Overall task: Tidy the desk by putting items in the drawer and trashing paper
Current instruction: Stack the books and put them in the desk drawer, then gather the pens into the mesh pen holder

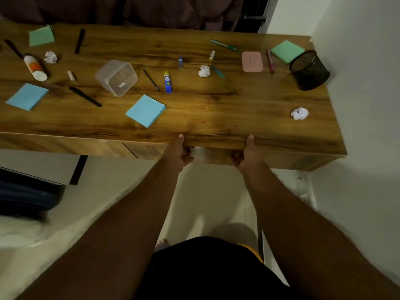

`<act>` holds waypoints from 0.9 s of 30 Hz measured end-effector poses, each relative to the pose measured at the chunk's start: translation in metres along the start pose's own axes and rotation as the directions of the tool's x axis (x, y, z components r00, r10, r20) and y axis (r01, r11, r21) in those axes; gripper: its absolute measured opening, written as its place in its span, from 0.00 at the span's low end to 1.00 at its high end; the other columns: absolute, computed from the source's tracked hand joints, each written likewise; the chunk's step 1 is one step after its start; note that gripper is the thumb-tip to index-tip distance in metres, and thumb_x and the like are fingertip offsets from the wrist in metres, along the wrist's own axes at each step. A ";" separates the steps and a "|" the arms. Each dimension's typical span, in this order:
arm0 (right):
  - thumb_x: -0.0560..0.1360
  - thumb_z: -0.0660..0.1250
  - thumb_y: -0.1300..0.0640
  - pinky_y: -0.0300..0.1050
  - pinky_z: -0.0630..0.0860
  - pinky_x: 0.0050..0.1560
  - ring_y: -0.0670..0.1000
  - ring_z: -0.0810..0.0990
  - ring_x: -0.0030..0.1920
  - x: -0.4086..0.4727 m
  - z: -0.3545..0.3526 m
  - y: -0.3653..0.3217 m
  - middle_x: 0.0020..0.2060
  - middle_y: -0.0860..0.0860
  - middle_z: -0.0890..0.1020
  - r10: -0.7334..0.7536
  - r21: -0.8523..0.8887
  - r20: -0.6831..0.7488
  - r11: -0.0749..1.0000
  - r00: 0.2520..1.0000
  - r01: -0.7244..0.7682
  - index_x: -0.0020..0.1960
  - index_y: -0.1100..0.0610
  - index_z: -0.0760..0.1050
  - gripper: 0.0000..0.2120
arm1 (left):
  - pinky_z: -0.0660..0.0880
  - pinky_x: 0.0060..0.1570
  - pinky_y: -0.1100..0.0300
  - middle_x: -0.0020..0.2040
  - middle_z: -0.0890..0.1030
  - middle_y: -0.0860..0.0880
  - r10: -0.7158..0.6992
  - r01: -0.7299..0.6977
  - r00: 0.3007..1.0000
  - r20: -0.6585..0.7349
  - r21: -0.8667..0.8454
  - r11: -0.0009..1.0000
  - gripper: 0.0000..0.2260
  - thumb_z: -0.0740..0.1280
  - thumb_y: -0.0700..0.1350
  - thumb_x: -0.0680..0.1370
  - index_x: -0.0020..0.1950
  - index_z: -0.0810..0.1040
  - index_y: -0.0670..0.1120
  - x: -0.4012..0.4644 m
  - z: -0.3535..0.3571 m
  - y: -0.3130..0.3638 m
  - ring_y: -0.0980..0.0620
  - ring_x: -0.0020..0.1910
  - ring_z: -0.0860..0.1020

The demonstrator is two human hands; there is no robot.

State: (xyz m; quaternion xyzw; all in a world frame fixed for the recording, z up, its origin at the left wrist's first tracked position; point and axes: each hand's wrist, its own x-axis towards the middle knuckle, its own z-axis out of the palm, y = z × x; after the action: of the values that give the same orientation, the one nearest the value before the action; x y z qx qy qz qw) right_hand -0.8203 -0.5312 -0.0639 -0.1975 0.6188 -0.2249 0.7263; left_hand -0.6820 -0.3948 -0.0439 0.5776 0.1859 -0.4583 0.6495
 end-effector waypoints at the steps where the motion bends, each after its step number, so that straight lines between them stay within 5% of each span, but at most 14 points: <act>1: 0.75 0.67 0.41 0.57 0.82 0.41 0.57 0.79 0.49 -0.003 -0.005 0.000 0.52 0.57 0.78 0.003 0.003 0.035 1.000 0.999 -0.003 0.62 0.57 0.70 0.24 | 0.70 0.65 0.40 0.72 0.68 0.41 0.005 -0.005 1.000 0.011 0.027 1.000 0.27 0.67 0.51 0.78 0.73 0.62 0.44 -0.003 -0.003 -0.002 0.38 0.69 0.69; 9: 0.78 0.61 0.39 0.53 0.79 0.50 0.57 0.83 0.52 -0.042 -0.040 0.047 0.55 0.56 0.81 0.006 -0.301 0.266 0.950 0.964 0.077 0.63 0.55 0.71 0.22 | 0.78 0.55 0.47 0.64 0.76 0.43 -0.029 -0.019 0.993 0.118 0.387 0.922 0.21 0.64 0.58 0.79 0.67 0.71 0.47 -0.045 -0.008 -0.029 0.44 0.59 0.77; 14: 0.81 0.59 0.45 0.51 0.79 0.48 0.53 0.84 0.48 -0.078 -0.026 0.050 0.50 0.55 0.84 -0.112 -0.415 0.381 0.867 0.918 0.277 0.59 0.56 0.76 0.17 | 0.78 0.56 0.49 0.58 0.79 0.48 0.089 -0.177 0.973 0.215 0.435 0.883 0.14 0.62 0.54 0.80 0.61 0.75 0.49 -0.065 0.005 -0.036 0.49 0.56 0.79; 19: 0.79 0.63 0.48 0.48 0.78 0.41 0.51 0.85 0.39 -0.087 -0.013 0.031 0.42 0.53 0.85 -0.292 -0.336 0.334 0.852 0.896 0.402 0.51 0.57 0.79 0.13 | 0.78 0.51 0.50 0.49 0.80 0.50 0.211 -0.297 0.948 0.239 0.421 0.857 0.07 0.62 0.52 0.81 0.52 0.76 0.50 -0.067 0.018 -0.020 0.53 0.48 0.80; 22: 0.78 0.65 0.48 0.50 0.79 0.41 0.50 0.84 0.37 -0.081 -0.007 0.021 0.38 0.51 0.85 -0.354 -0.317 0.314 0.835 0.881 0.449 0.48 0.56 0.79 0.11 | 0.78 0.44 0.53 0.51 0.80 0.50 0.230 -0.329 0.936 0.267 0.427 0.842 0.08 0.63 0.53 0.80 0.52 0.76 0.51 -0.060 0.026 -0.008 0.50 0.51 0.80; 27: 0.78 0.66 0.48 0.45 0.77 0.35 0.52 0.82 0.39 -0.061 0.006 -0.006 0.39 0.53 0.83 -0.450 -0.325 0.281 0.786 0.848 0.525 0.48 0.59 0.79 0.13 | 0.78 0.49 0.52 0.56 0.80 0.49 0.249 -0.370 0.917 0.310 0.437 0.820 0.07 0.63 0.51 0.81 0.54 0.75 0.51 -0.031 0.050 0.016 0.50 0.55 0.80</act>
State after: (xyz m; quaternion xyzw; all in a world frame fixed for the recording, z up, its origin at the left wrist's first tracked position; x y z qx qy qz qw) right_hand -0.8234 -0.5013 -0.0096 -0.5119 0.5069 -0.2581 0.6437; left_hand -0.6994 -0.4308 0.0026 0.6852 -0.1122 -0.4437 0.5666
